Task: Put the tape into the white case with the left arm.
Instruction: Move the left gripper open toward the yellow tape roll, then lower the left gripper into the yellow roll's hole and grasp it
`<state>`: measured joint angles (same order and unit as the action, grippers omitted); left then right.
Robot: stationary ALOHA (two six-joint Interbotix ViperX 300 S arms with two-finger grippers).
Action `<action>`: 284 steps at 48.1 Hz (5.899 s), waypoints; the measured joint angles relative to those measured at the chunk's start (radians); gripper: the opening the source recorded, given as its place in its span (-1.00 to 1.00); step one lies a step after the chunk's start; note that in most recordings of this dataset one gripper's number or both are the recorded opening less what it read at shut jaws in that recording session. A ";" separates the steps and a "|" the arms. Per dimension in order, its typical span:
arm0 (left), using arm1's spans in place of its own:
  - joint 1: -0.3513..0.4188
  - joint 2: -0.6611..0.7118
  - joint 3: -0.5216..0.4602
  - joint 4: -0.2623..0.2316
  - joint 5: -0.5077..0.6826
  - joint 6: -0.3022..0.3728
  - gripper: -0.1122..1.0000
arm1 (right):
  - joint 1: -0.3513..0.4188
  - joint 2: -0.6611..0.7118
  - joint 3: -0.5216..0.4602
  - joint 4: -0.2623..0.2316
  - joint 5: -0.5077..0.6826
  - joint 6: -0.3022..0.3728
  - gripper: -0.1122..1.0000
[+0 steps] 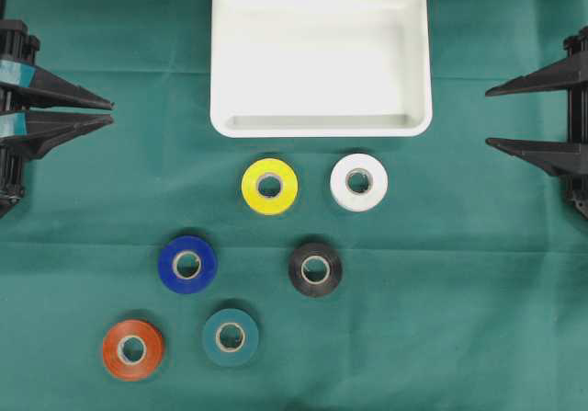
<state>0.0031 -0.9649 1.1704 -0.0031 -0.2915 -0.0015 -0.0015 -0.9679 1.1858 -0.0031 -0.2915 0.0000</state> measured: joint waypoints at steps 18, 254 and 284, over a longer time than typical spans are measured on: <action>-0.017 0.005 0.012 -0.017 -0.031 -0.003 -0.77 | -0.005 0.000 0.002 0.000 0.000 0.011 -0.97; -0.124 1.015 -0.551 -0.020 0.534 -0.009 0.95 | -0.008 -0.095 0.238 -0.029 0.374 0.012 -0.97; -0.129 1.137 -0.621 -0.020 0.532 -0.011 0.94 | -0.009 -0.095 0.238 -0.028 0.374 0.012 -0.97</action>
<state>-0.1258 0.1718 0.5492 -0.0230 0.2408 -0.0123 -0.0107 -1.0630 1.4235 -0.0307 0.0828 0.0123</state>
